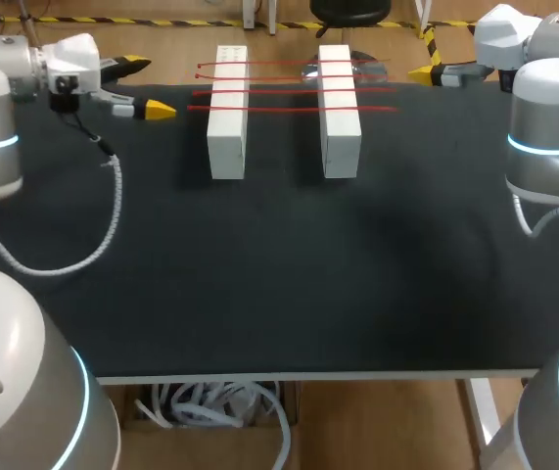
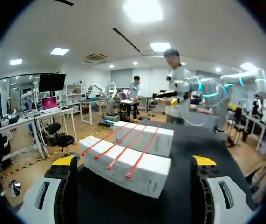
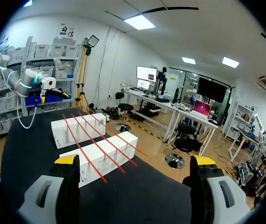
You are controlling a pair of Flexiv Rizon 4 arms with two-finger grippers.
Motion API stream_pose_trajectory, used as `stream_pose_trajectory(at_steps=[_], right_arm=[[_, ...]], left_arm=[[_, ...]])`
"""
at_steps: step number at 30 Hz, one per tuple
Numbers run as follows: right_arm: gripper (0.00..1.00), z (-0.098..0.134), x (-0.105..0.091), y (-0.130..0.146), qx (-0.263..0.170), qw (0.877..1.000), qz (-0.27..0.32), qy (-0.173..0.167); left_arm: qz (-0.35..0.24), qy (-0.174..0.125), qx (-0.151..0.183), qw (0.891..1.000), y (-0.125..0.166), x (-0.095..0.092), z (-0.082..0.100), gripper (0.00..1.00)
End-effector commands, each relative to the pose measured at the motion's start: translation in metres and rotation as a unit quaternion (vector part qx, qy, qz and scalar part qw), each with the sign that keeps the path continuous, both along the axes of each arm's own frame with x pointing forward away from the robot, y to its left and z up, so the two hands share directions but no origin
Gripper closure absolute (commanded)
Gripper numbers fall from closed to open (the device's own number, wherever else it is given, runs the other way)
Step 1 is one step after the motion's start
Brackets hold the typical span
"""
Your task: Grab the tape and strap the tape.
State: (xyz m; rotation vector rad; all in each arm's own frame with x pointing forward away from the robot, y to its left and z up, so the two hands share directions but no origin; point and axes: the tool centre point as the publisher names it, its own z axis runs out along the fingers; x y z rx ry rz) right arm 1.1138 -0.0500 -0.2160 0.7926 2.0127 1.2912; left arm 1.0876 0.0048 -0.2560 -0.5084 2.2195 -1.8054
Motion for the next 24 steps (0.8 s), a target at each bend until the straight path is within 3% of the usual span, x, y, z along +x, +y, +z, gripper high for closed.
stream_pose_trajectory(at_steps=[1,13,14,15,17,21,24], right_arm=[[0.0,0.0,0.0,0.0,0.0,1.0,0.0,0.0],[0.0,0.0,0.0,0.0,0.0,1.0,0.0,0.0],[0.0,0.0,0.0,0.0,0.0,1.0,0.0,0.0],[0.0,0.0,0.0,0.0,0.0,1.0,0.0,0.0],[0.0,0.0,0.0,0.0,0.0,1.0,0.0,0.0],[0.0,0.0,0.0,0.0,0.0,1.0,0.0,0.0],[0.0,0.0,0.0,0.0,0.0,1.0,0.0,0.0]], left_arm=[[0.043,-0.01,0.004,0.999,-0.008,-0.004,-0.002,0.0],[0.043,-0.01,0.004,0.999,-0.008,-0.004,-0.002,0.0],[0.011,-0.07,0.053,0.996,-0.009,-0.007,-0.003,0.0],[-0.015,-0.093,0.095,0.991,-0.011,-0.009,-0.007,0.0],[-0.065,-0.148,0.134,0.978,-0.013,-0.015,-0.013,0.0],[-0.13,-0.182,0.147,0.964,-0.011,-0.019,-0.026,0.0],[-0.157,-0.182,0.152,0.959,-0.012,-0.017,-0.032,0.0]])
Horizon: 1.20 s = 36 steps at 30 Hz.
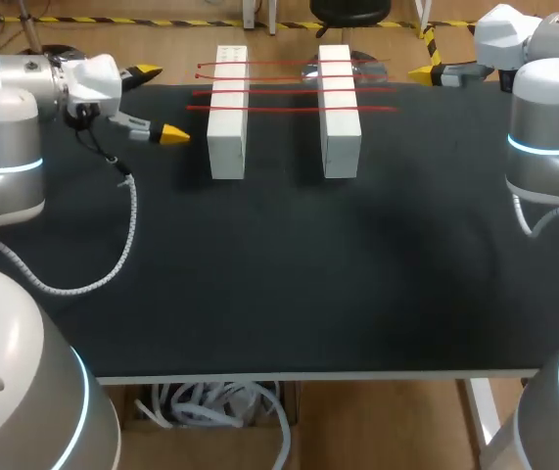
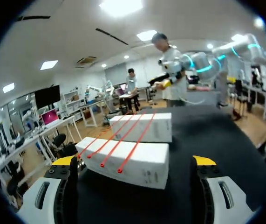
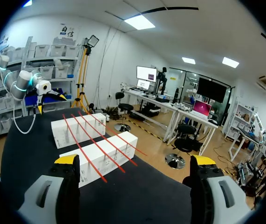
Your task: Grab the tape and strap the tape.
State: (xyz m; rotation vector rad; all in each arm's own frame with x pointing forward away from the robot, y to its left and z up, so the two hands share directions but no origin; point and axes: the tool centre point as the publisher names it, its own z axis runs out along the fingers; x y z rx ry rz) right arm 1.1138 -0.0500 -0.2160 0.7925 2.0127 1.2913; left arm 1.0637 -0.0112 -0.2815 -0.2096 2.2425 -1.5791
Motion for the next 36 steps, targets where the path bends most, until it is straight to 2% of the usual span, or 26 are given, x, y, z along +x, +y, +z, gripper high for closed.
stream_pose_trajectory(at_steps=[1,4,5,6,7,8,9,11,12,13,14,15,16,17,23,24,25,27,28,29,33,34,35,36], right_arm=[[0.0,0.0,0.0,0.0,0.0,1.0,0.0,0.0],[0.0,0.0,0.0,0.0,0.0,1.0,0.0,0.0],[0.0,0.0,0.0,0.0,0.0,1.0,0.0,0.0],[0.0,0.0,0.0,0.0,0.0,1.0,0.0,0.0],[0.0,0.0,0.0,0.0,0.0,1.0,0.0,0.0],[0.0,0.0,0.0,0.0,0.0,1.0,0.0,0.0],[0.0,0.0,0.0,0.0,0.0,1.0,0.0,0.0],[0.0,0.0,0.0,0.0,0.0,1.0,0.0,0.0],[0.0,0.0,0.0,0.0,0.0,1.0,0.0,0.0],[0.0,0.0,0.0,0.0,0.0,1.0,0.0,0.0],[0.0,0.0,0.0,0.0,0.0,1.0,0.0,0.0],[0.0,0.0,0.0,0.0,0.0,1.0,0.0,0.0],[0.0,0.0,0.0,0.0,0.0,1.0,0.0,0.0],[0.0,0.0,0.0,0.0,0.0,1.0,0.0,0.0],[0.0,0.0,0.0,0.0,0.0,1.0,0.0,0.0],[0.0,0.0,0.0,0.0,0.0,1.0,0.0,0.0],[0.0,0.0,0.0,0.0,0.0,1.0,0.0,0.0],[0.0,0.0,0.0,0.0,0.0,1.0,0.0,0.0],[0.0,0.0,0.0,0.0,0.0,1.0,0.0,0.0],[0.0,0.0,0.0,0.0,0.0,1.0,0.0,0.0],[0.0,0.0,0.0,0.0,0.0,1.0,0.0,0.0],[0.0,0.0,0.0,0.0,0.0,1.0,0.0,0.0],[0.0,0.0,0.0,0.0,0.0,1.0,0.0,0.0],[0.0,0.0,0.0,0.0,0.0,1.0,0.0,0.0]], left_arm=[[-0.132,-0.071,0.079,0.985,0.003,0.008,-0.008,0.0],[-0.14,-0.064,0.091,0.984,-0.002,0.013,-0.01,0.0],[-0.144,-0.064,0.093,0.983,-0.004,0.014,-0.01,0.04],[-0.149,-0.058,0.094,0.983,-0.005,0.016,-0.011,0.22],[-0.156,-0.054,0.101,0.981,-0.007,0.017,-0.011,0.25],[-0.169,-0.051,0.101,0.979,-0.008,0.018,-0.012,0.24],[-0.178,-0.046,0.099,0.978,-0.009,0.018,-0.012,0.33],[-0.195,-0.02,0.091,0.976,-0.011,0.019,-0.014,0.33],[-0.198,-0.017,0.091,0.976,-0.012,0.019,-0.015,0.43],[-0.202,-0.009,0.088,0.975,-0.012,0.019,-0.016,0.42],[-0.206,-0.001,0.089,0.974,-0.012,0.019,-0.017,0.37],[-0.205,0.002,0.093,0.974,-0.013,0.02,-0.018,0.25],[-0.206,0.009,0.089,0.974,-0.013,0.019,-0.019,0.23],[-0.207,0.018,0.084,0.974,-0.014,0.019,-0.02,0.27],[-0.217,0.059,0.078,0.971,-0.015,0.021,-0.024,0.24],[-0.216,0.064,0.073,0.971,-0.015,0.022,-0.024,0.35],[-0.216,0.065,0.072,0.971,-0.015,0.023,-0.024,0.38],[-0.217,0.069,0.076,0.971,-0.015,0.024,-0.025,0.34],[-0.217,0.074,0.069,0.971,-0.015,0.023,-0.025,0.45],[-0.215,0.075,0.069,0.971,-0.015,0.024,-0.025,0.51],[-0.222,0.076,0.062,0.97,-0.016,0.023,-0.027,0.52],[-0.223,0.075,0.06,0.97,-0.016,0.023,-0.027,0.58],[-0.22,0.076,0.061,0.971,-0.016,0.022,-0.027,0.6],[-0.22,0.077,0.061,0.971,-0.016,0.022,-0.027,0.57]])
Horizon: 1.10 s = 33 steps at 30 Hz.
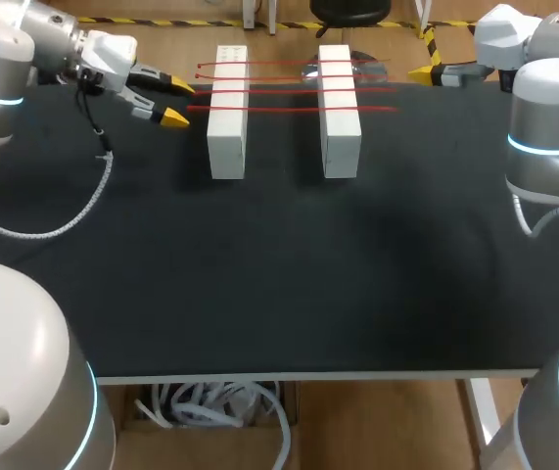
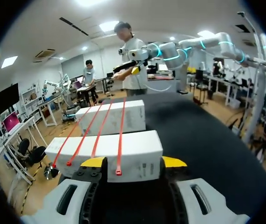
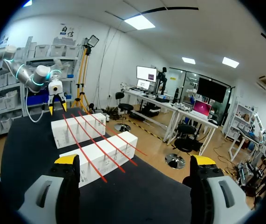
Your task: Grab the tape and strap the tape.
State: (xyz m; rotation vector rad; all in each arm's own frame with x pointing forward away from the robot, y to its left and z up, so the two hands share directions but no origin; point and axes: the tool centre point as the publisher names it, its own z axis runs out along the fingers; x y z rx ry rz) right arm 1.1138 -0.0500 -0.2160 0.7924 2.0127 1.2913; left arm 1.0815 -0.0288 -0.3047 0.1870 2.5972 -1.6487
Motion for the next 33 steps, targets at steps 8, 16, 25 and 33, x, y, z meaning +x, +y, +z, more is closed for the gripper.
stream_pose_trajectory(at_steps=[8,16,25,33], right_arm=[[0.0,0.0,0.0,0.0,0.0,1.0,0.0,0.0],[0.0,0.0,0.0,0.0,0.0,1.0,0.0,0.0],[0.0,0.0,0.0,0.0,0.0,1.0,0.0,0.0],[0.0,0.0,0.0,0.0,0.0,1.0,0.0,0.0]], left_arm=[[-0.009,0.025,-0.004,1.0,-0.002,0.007,-0.007,0.51],[0.016,0.043,0.009,0.999,-0.003,0.013,-0.011,0.53],[0.034,0.065,-0.014,0.997,-0.004,0.014,-0.013,0.58],[0.04,0.069,-0.027,0.996,-0.01,0.012,-0.017,0.53]])
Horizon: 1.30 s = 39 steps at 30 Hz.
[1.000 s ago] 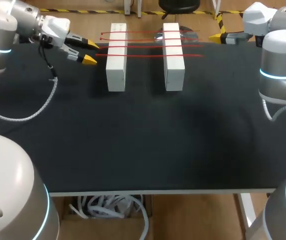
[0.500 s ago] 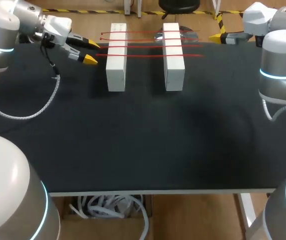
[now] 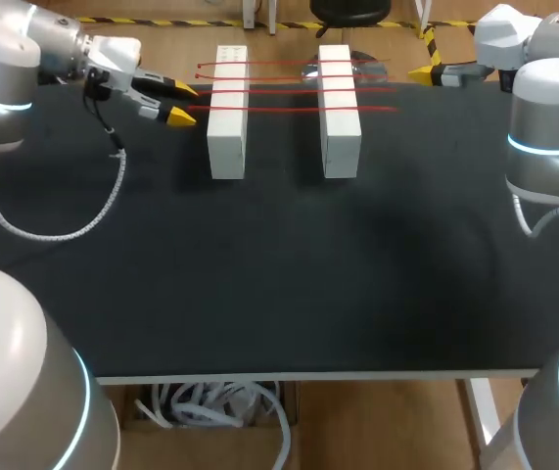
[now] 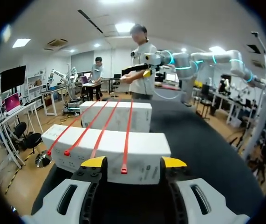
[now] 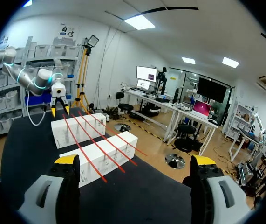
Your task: Grab the tape and strap the tape.
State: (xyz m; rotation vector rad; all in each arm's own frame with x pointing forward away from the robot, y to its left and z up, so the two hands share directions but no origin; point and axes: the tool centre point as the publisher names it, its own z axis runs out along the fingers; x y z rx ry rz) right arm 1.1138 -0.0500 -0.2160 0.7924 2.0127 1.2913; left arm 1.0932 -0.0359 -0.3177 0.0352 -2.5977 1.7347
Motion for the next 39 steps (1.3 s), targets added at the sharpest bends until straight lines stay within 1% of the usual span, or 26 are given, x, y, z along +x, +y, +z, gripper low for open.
stream_pose_trajectory(at_steps=[1,2,12,14,26,30,33,39], right_arm=[[0.0,0.0,0.0,0.0,0.0,1.0,0.0,0.0],[0.0,0.0,0.0,0.0,0.0,1.0,0.0,0.0],[0.0,0.0,0.0,0.0,0.0,1.0,0.0,0.0],[0.0,0.0,0.0,0.0,0.0,1.0,0.0,0.0],[0.0,0.0,0.0,0.0,0.0,1.0,0.0,0.0],[0.0,0.0,0.0,0.0,0.0,1.0,0.0,0.0],[0.0,0.0,0.0,0.0,0.0,1.0,0.0,0.0],[0.0,0.0,0.0,0.0,0.0,1.0,0.0,0.0]], left_arm=[[0.002,-0.003,-0.005,1.0,-0.004,0.0,-0.004,0.52],[0.003,-0.003,-0.006,1.0,-0.005,0.001,-0.005,0.51],[0.005,0.002,-0.026,1.0,-0.01,0.006,-0.008,0.51],[0.008,0.004,-0.031,0.999,-0.011,0.007,-0.008,0.54],[0.016,0.0,-0.034,0.999,-0.003,0.015,-0.008,0.55],[0.018,-0.005,-0.031,0.999,0.0,0.014,-0.007,0.55],[0.013,-0.012,-0.038,0.999,0.0,0.012,-0.004,0.55],[0.016,-0.005,-0.041,0.999,0.0,0.009,-0.007,0.55]])
